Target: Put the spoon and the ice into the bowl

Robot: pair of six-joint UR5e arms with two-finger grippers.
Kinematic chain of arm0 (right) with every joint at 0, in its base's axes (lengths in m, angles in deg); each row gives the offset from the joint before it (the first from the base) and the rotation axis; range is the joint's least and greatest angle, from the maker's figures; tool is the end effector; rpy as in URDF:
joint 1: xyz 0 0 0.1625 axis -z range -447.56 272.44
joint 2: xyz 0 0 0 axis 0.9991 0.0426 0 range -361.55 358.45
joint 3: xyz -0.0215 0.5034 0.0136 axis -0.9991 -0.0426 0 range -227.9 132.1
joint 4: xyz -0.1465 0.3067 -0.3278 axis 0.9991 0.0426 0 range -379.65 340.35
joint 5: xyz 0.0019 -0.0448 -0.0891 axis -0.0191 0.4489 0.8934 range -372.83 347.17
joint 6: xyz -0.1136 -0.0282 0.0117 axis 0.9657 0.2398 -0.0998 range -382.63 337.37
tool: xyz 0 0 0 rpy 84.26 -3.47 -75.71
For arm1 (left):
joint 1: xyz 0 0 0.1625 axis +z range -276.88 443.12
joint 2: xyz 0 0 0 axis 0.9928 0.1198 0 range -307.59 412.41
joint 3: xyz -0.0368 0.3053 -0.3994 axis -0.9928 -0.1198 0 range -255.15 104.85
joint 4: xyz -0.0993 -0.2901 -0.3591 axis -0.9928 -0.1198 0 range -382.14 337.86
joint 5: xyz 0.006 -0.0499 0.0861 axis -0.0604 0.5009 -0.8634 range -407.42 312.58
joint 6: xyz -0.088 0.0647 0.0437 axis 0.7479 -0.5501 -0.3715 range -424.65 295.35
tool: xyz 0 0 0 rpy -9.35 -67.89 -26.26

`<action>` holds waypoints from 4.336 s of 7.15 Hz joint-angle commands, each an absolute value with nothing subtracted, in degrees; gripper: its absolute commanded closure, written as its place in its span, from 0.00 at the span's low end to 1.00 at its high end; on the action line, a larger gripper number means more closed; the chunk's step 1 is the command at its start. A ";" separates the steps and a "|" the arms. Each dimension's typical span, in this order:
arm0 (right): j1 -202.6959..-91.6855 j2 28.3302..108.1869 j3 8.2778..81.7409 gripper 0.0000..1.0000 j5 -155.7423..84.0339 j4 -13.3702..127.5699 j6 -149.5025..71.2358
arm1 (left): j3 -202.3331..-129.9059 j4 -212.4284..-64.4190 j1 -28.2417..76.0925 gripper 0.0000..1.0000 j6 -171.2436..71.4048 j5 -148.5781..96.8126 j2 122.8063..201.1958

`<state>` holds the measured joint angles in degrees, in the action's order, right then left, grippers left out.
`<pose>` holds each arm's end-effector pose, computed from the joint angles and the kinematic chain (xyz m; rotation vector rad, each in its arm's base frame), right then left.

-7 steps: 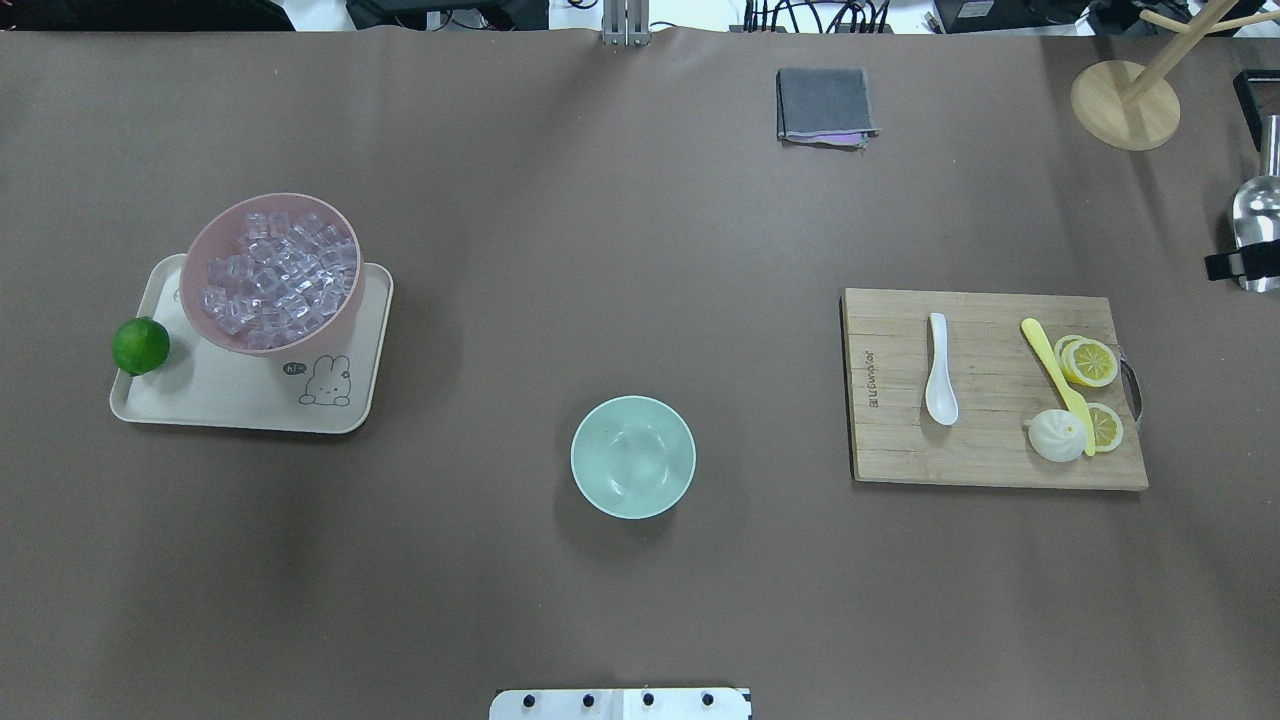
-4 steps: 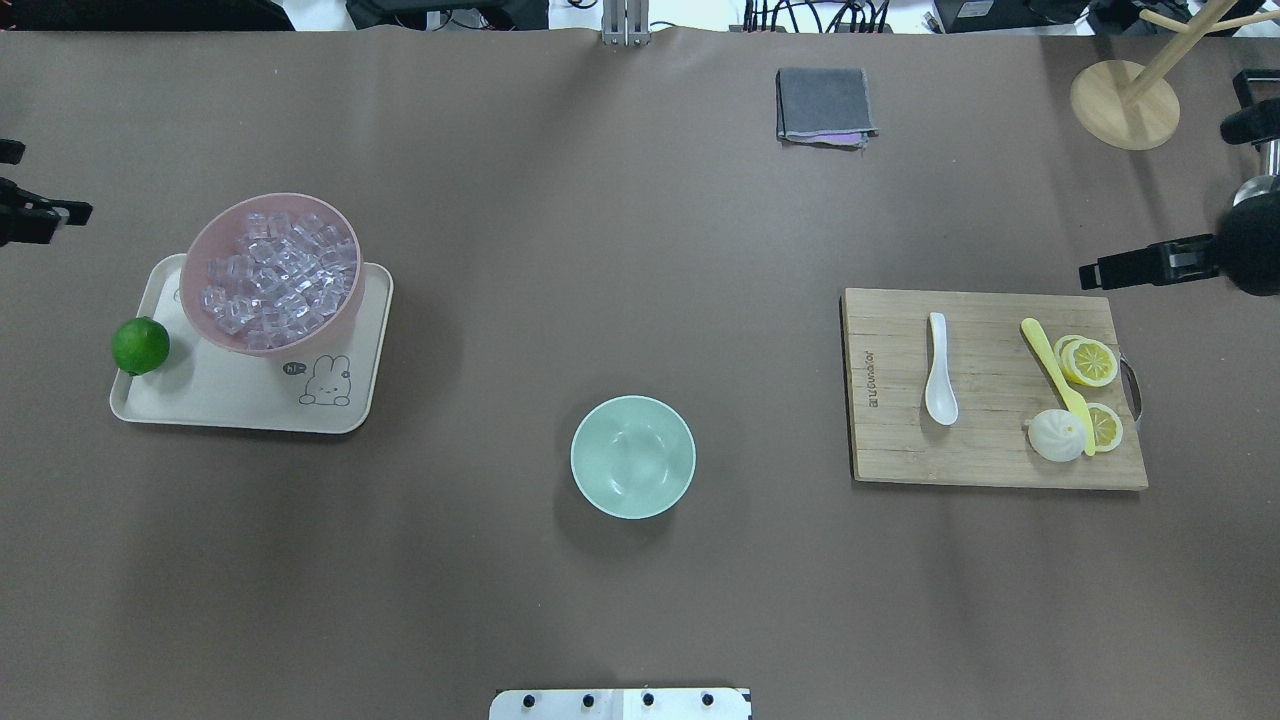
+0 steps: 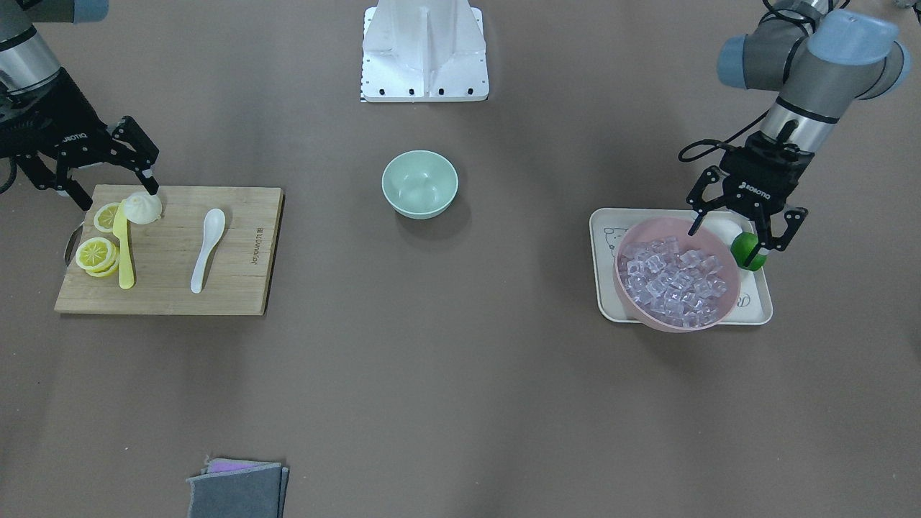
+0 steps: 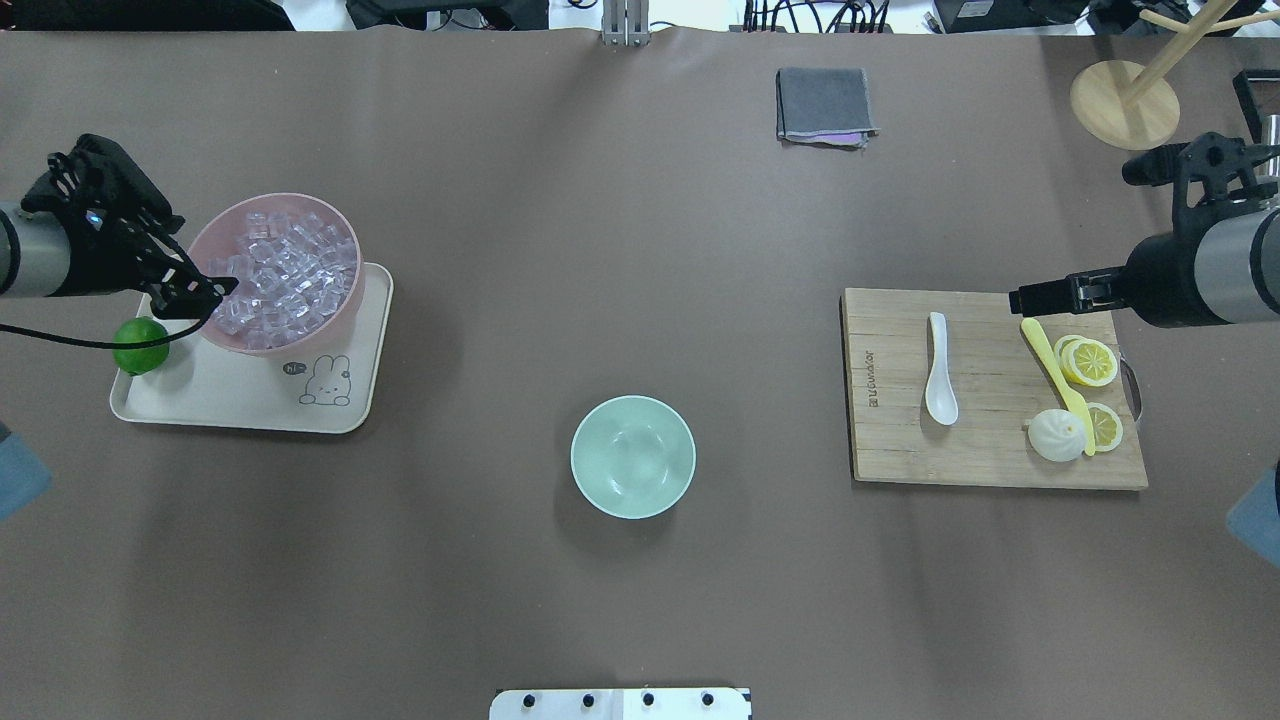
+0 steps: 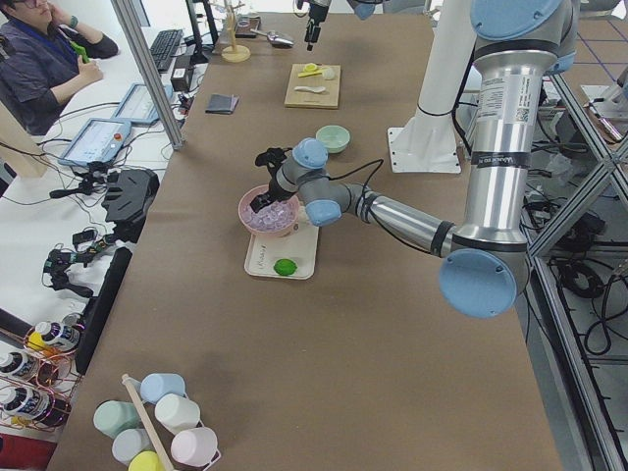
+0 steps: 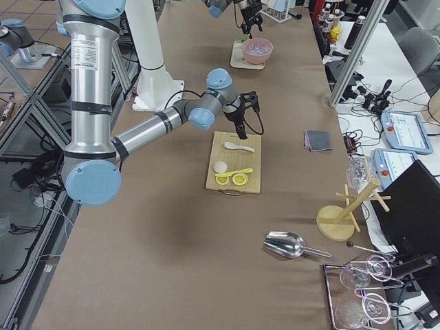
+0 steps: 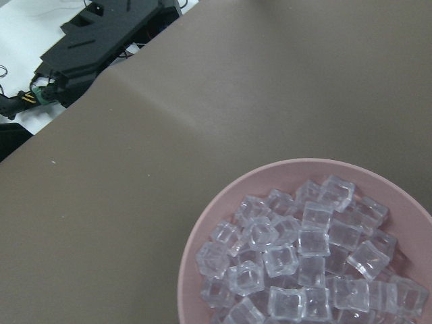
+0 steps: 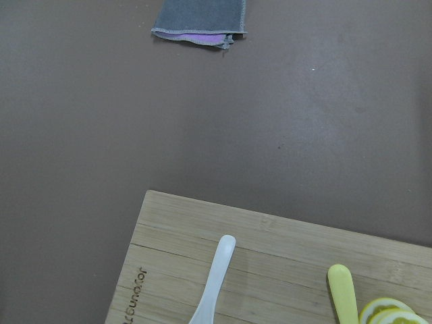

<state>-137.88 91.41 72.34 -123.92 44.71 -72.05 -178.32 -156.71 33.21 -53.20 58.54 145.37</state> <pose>-0.2647 -0.4616 0.4448 0.4105 -0.8826 -0.0136 0.3147 -0.5307 0.5085 0.8515 0.6952 0.5968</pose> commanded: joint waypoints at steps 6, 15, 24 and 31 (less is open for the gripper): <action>-136.95 91.35 72.16 0.00 -123.13 44.69 -72.47 | -173.68 -156.70 37.06 0.33 -57.17 58.14 146.63; -136.60 91.35 72.25 0.00 -122.26 44.69 -72.47 | -173.59 -152.77 36.89 0.71 -62.80 63.48 148.28; -134.59 91.35 71.55 0.00 -119.19 44.43 -72.47 | -177.46 -157.99 35.38 1.00 -17.76 69.30 158.73; -132.47 88.02 64.52 0.02 -116.46 45.04 -82.05 | -175.79 -165.67 68.51 1.00 10.94 35.85 166.75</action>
<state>-132.48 88.73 65.33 -116.54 44.99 -81.76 -176.48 -165.58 65.06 10.72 40.34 166.14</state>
